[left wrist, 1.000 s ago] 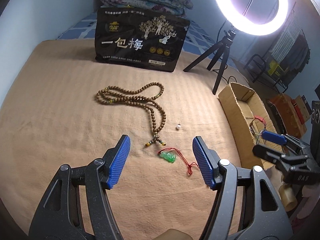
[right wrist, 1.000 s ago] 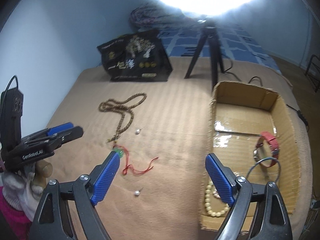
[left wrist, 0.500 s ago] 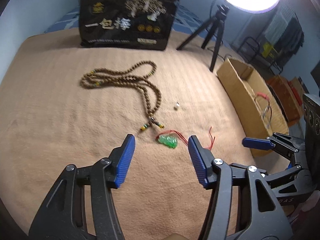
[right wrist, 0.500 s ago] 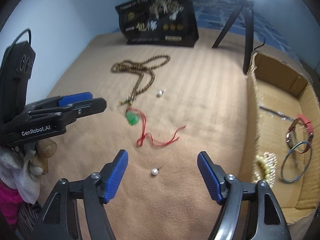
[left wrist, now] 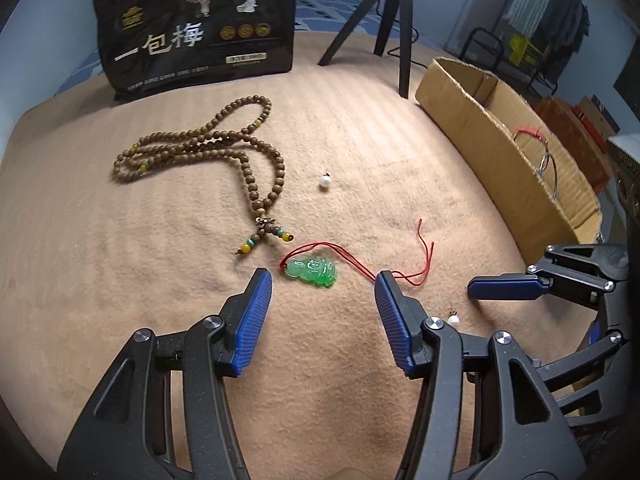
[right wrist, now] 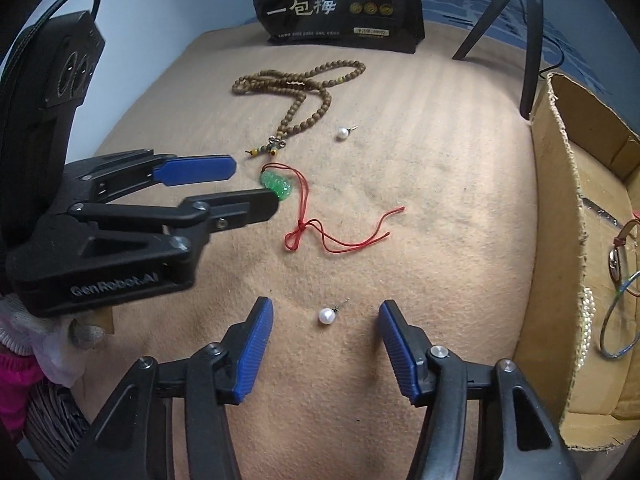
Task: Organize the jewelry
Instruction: 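Move the left tool to the green jade pendant and the right tool to a pearl earring, then close the left tool on the jade pendant while the right tool grasps the pearl earring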
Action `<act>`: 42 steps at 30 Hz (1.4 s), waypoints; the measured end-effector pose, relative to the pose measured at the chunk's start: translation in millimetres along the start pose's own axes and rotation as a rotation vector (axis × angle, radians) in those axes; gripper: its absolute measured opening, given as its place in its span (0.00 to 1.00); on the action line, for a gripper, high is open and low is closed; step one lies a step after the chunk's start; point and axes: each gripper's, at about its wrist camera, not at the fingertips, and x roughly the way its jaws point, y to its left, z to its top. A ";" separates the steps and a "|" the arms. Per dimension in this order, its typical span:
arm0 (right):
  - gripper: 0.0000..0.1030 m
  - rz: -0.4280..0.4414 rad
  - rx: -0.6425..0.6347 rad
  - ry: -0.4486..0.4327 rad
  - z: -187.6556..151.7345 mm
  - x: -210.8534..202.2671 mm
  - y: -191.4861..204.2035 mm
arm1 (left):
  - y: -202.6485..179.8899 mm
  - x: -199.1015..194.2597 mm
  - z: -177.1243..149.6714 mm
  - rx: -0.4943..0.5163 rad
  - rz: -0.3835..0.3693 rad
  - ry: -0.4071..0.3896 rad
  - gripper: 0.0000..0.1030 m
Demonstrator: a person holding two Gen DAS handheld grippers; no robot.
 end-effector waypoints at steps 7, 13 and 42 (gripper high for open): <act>0.51 -0.001 0.005 0.004 1.3 4.8 -2.6 | -4.0 11.6 -0.2 0.043 0.022 0.009 0.45; 0.49 -0.004 0.004 0.000 3.5 7.2 -1.5 | -7.4 15.6 0.7 0.066 0.045 0.004 0.45; 0.13 -0.075 -0.081 0.005 2.9 12.1 11.8 | -7.7 21.4 2.6 0.060 0.040 -0.011 0.32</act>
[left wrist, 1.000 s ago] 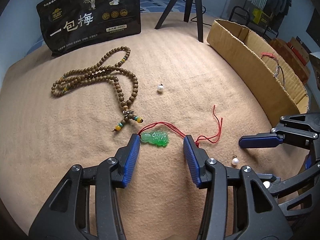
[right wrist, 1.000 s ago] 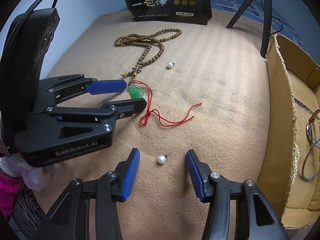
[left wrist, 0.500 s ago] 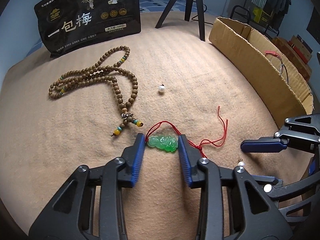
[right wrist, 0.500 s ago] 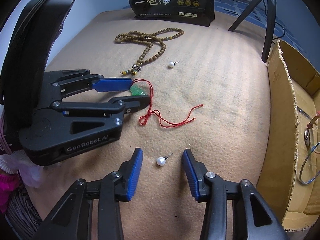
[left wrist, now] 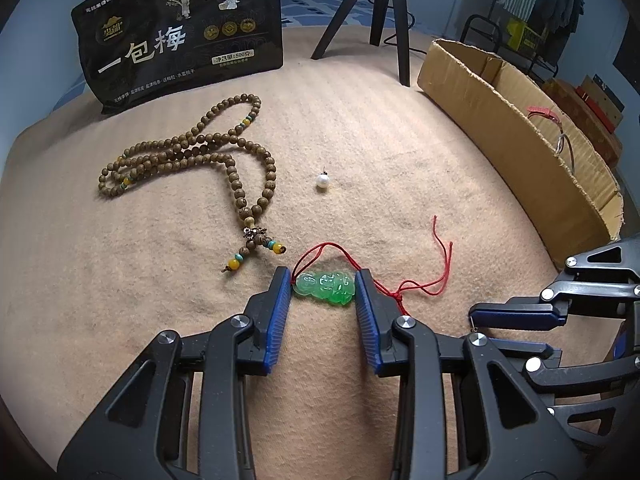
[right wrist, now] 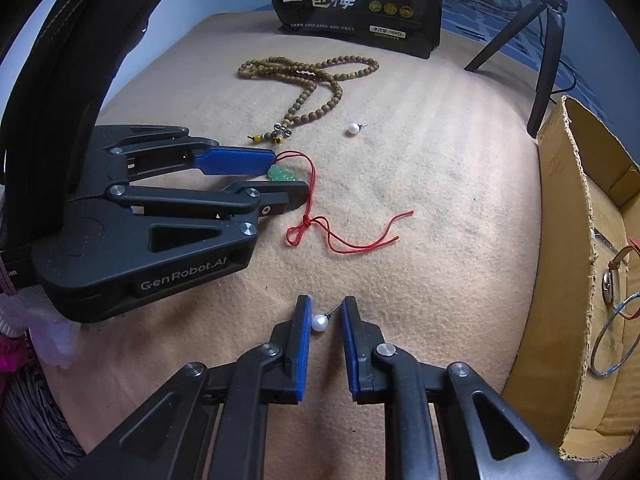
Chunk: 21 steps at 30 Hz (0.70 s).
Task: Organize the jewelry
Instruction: 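Close the left tool on the jade pendant while the right tool grasps the pearl earring, then carry the jade pendant and pearl earring over the cardboard box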
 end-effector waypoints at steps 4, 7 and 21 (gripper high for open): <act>0.13 0.004 -0.003 -0.006 0.4 -4.2 1.3 | -0.5 -7.2 0.0 0.000 -0.005 -0.012 0.32; 0.13 0.004 -0.007 -0.016 1.0 -9.3 2.9 | -0.7 -14.4 1.6 -0.007 -0.013 -0.027 0.32; 0.13 -0.010 0.011 -0.088 5.6 -45.4 -4.3 | -0.8 -61.9 17.4 -0.061 -0.059 -0.128 0.32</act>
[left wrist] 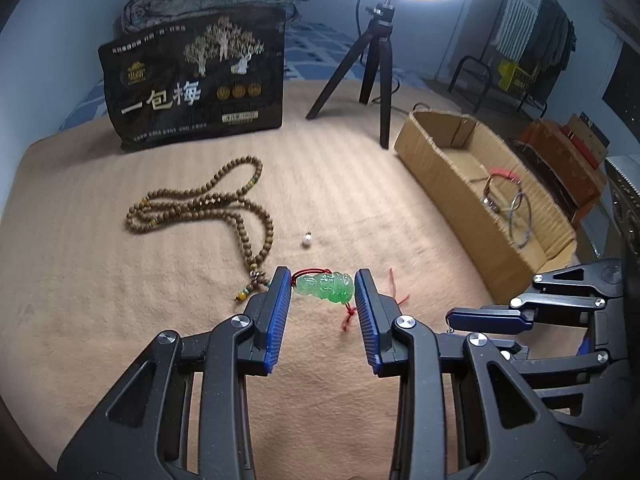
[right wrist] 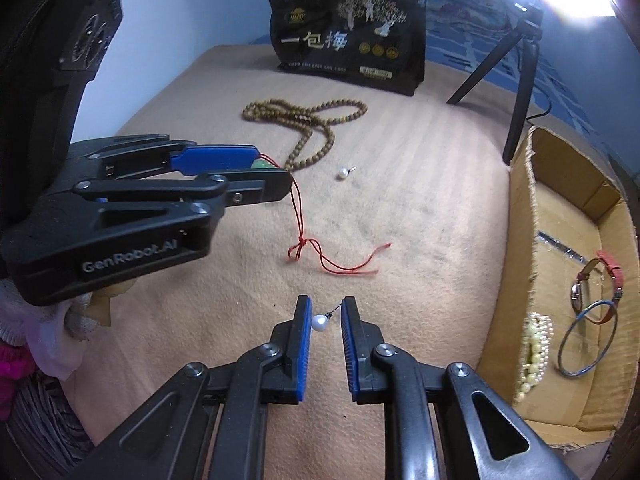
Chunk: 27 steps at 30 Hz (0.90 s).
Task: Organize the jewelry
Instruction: 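Carry the jade pendant and pearl earring over the cardboard box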
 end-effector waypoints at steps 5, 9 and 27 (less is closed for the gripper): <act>0.13 -0.014 0.018 -0.035 0.9 -16.7 -8.8 | -8.8 -14.2 8.6 -0.006 -0.023 -0.033 0.32; 0.13 -0.031 0.030 -0.066 2.0 -30.6 -17.6 | -20.0 -25.3 15.9 -0.004 -0.043 -0.058 0.32; 0.13 -0.101 0.180 -0.176 -16.3 -89.6 -93.2 | -83.4 -51.5 36.7 0.043 -0.120 -0.120 0.32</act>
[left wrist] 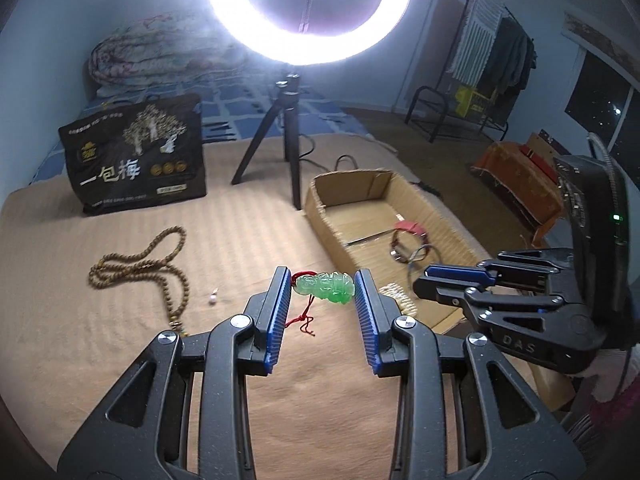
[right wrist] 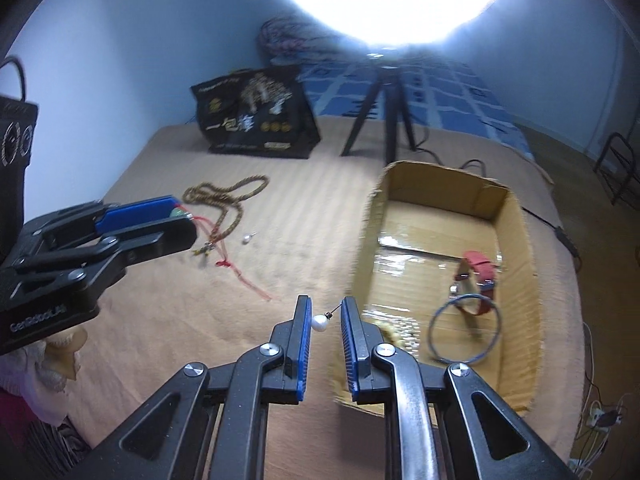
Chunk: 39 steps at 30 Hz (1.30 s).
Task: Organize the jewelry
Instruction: 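Carry the jade pendant and pearl earring over the cardboard box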
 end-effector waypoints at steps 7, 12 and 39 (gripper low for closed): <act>0.13 -0.025 0.054 -0.024 -1.9 -13.1 -28.0 | -31.9 -8.6 12.3 0.015 -0.050 -0.036 0.32; 0.13 -0.042 0.091 -0.035 -6.5 -21.2 -45.9 | -50.6 -8.5 19.1 0.025 -0.080 -0.051 0.32; 0.13 -0.089 0.185 -0.003 -22.1 -12.5 -99.8 | -77.7 56.3 46.1 0.009 -0.111 0.003 0.32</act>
